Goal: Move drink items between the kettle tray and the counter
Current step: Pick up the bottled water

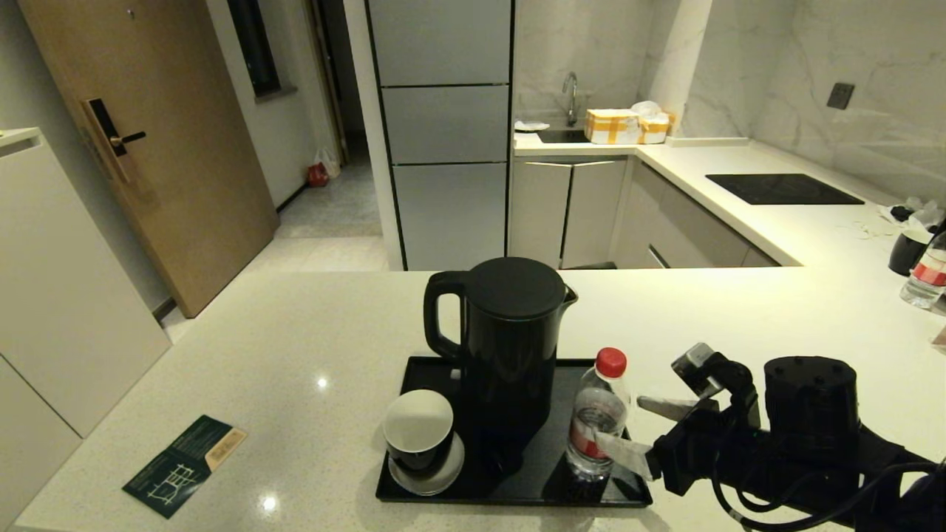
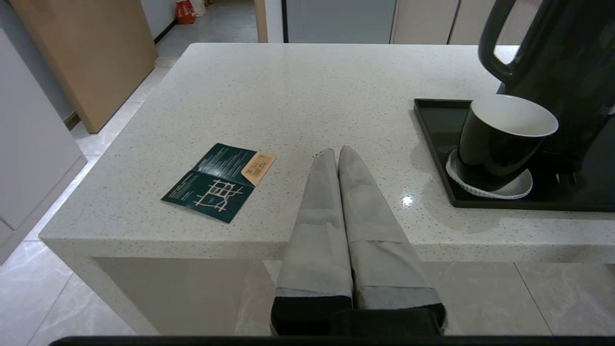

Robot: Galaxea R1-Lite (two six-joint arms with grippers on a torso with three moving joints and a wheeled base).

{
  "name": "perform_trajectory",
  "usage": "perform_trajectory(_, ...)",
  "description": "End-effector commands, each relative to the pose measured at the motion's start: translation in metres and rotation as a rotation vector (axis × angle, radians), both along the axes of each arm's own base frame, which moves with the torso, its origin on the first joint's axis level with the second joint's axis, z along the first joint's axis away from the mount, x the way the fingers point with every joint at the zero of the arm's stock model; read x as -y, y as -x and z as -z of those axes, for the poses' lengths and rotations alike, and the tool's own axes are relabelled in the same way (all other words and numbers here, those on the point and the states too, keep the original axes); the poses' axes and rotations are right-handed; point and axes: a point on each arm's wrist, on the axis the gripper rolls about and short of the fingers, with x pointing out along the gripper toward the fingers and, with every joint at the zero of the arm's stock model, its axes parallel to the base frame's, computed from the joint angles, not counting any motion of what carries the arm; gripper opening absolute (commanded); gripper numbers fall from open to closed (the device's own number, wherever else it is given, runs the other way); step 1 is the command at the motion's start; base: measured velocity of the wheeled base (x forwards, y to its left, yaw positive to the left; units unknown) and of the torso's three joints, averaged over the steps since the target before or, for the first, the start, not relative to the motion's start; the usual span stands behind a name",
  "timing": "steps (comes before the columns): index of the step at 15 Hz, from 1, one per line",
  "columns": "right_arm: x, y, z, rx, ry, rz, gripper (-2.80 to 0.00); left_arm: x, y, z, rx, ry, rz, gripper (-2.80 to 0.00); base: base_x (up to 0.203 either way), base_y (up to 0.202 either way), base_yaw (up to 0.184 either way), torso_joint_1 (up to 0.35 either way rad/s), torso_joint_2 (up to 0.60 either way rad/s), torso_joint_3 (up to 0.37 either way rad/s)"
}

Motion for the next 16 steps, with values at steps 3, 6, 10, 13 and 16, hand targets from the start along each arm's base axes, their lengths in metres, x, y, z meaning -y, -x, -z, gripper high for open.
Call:
perform_trajectory(3, -0.01, -0.015, 0.01, -0.01, 0.004, -0.011, 0.0, 0.0, 0.0, 0.0, 0.001, 0.0, 0.0, -2.8, 0.0, 0.0, 0.0, 0.0, 0.0, 0.0)
perform_trajectory(6, -0.018, -0.033, 0.016, 0.004, -0.001, -0.008, 0.0, 0.0, 0.0, 0.0, 0.001, 0.0, 0.0, -2.8, 0.0, 0.0, 0.0, 0.0, 0.0, 0.0)
perform_trajectory(10, -0.022, -0.041, 0.029, -0.01, 0.006, -0.007, 0.0, 0.0, 0.0, 0.0, 0.001, 0.0, 0.0, -2.8, 0.0, 0.0, 0.0, 0.0, 0.0, 0.0)
perform_trajectory(13, -0.022, -0.042, 0.035, 0.008, 0.002, 0.001, -2.8, 0.0, 0.0, 0.0, 0.001, 0.0, 0.0, -2.8, 0.0, 0.0, 0.0, 0.0, 0.0, 0.0)
perform_trajectory(16, -0.02, -0.041, 0.026, 0.022, -0.022, 0.016, -2.8, 0.0, 0.0, 0.0, 0.001, 0.0, 0.0, -2.8, 0.0, 0.0, 0.0, 0.0, 0.0, 0.0)
